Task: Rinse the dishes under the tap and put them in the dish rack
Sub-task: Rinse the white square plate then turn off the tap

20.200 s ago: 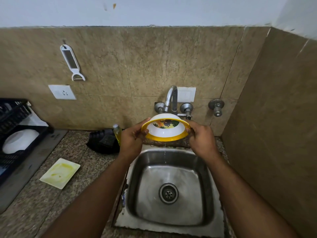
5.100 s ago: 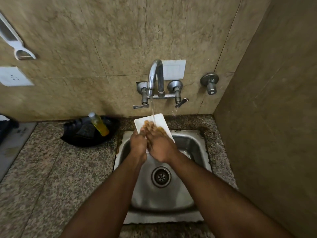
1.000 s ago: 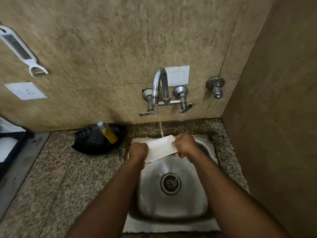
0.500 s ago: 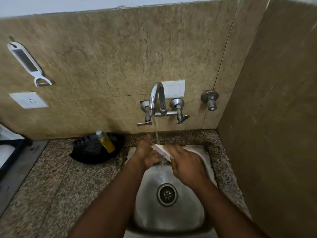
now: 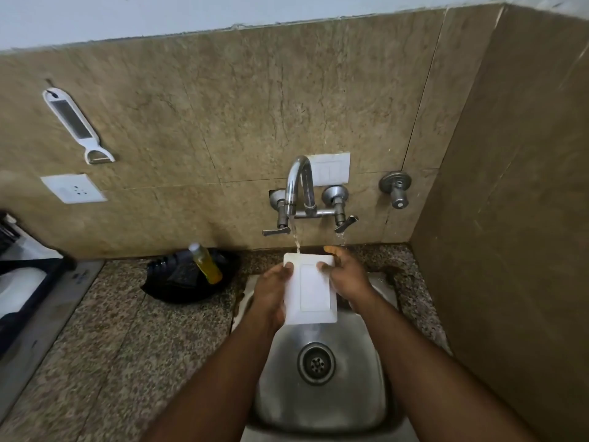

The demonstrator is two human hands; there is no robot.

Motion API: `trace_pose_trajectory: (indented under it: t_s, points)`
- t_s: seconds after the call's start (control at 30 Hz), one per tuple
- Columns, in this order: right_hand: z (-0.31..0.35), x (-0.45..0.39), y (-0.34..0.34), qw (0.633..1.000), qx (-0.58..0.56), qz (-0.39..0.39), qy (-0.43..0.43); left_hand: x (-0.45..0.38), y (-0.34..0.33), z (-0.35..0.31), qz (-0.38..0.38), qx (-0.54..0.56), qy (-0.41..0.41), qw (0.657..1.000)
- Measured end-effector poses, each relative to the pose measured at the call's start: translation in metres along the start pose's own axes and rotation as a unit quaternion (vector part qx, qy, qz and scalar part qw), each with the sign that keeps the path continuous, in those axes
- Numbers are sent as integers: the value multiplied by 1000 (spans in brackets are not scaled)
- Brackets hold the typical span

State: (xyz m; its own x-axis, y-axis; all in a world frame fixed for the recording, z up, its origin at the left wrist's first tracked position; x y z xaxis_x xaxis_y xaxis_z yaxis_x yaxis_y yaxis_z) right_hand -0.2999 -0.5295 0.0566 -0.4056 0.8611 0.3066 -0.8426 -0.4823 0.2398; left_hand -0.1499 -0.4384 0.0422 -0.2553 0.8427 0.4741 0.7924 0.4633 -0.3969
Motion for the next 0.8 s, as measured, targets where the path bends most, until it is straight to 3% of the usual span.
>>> trace_pose_trajectory:
  t_s: [0.23, 0.43, 0.67, 0.73, 0.8]
  points:
    - [15, -2, -10, 996, -86, 14, 16, 3, 11, -12, -36, -26, -26, 999]
    - [9, 6, -9, 990, -137, -21, 4, -4, 1, -28, -45, -140, -102, 984]
    - [2, 20, -23, 986, -141, -81, 43, -9, -14, -38, -232, -243, -164, 927]
    - [2, 20, -16, 983, -144, -110, 45, -19, -15, -35, -183, -216, -155, 946]
    - [-1, 17, -5, 977, -158, -139, 36, -27, -22, -29, -73, -214, -136, 965]
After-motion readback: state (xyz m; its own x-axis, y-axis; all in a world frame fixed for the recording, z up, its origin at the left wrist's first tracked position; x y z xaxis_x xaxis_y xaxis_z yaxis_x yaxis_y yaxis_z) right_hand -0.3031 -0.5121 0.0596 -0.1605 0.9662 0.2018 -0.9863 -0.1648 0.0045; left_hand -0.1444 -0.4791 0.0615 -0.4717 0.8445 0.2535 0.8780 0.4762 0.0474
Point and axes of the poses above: each hand's wrist, its own x-axis away from the middle knuckle, its own y-axis out of the back of the hand, z = x × y, the point moved 5 cm from there along -x, towards the middle knuckle, and after that the axes turned 8 degrees about z, right-handed, at the moved point
